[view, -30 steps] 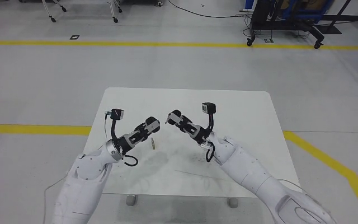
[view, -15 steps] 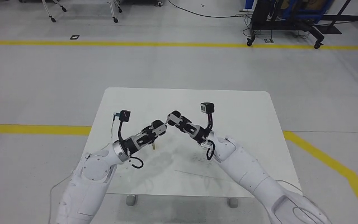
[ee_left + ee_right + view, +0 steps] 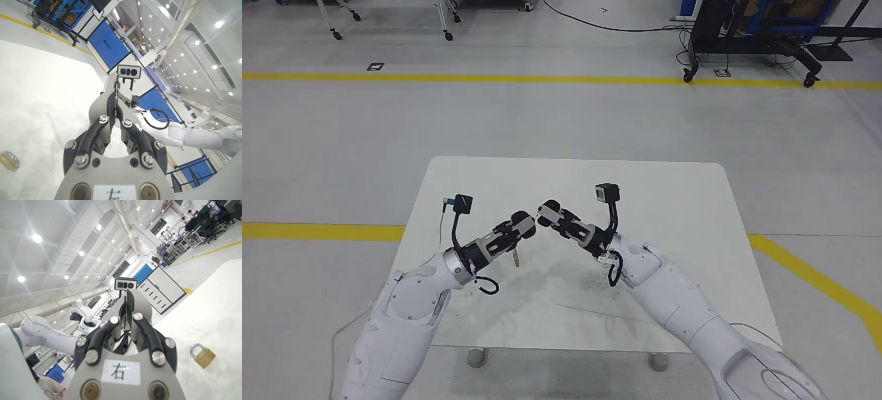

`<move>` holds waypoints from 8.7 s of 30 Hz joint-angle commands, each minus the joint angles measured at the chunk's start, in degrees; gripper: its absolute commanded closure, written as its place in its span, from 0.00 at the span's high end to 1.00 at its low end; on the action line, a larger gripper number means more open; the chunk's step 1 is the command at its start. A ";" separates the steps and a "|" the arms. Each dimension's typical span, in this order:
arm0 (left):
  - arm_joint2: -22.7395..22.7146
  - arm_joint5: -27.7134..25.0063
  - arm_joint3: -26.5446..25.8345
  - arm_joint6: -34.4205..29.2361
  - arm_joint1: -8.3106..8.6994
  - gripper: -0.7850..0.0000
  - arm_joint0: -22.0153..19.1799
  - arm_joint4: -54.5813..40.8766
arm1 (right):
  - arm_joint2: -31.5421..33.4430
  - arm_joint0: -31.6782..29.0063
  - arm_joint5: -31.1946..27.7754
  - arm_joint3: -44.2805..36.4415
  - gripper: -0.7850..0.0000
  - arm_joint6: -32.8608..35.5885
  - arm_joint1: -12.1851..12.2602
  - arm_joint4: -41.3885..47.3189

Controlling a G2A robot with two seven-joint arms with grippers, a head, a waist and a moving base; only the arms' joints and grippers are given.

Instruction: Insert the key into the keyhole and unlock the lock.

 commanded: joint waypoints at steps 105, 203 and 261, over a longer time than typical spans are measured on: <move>-0.70 0.00 2.27 -14.73 4.09 1.00 -3.27 -6.02 | 9.46 -4.13 10.18 -3.12 0.00 31.59 -0.15 6.00; 12.36 22.88 -0.56 -10.54 1.99 0.00 -4.28 59.80 | 21.22 -10.74 4.23 -6.09 0.00 20.35 3.49 5.15; 2.82 20.18 -5.80 8.22 1.59 0.00 0.13 40.92 | 21.22 -10.74 4.23 -6.09 0.00 20.35 3.49 5.15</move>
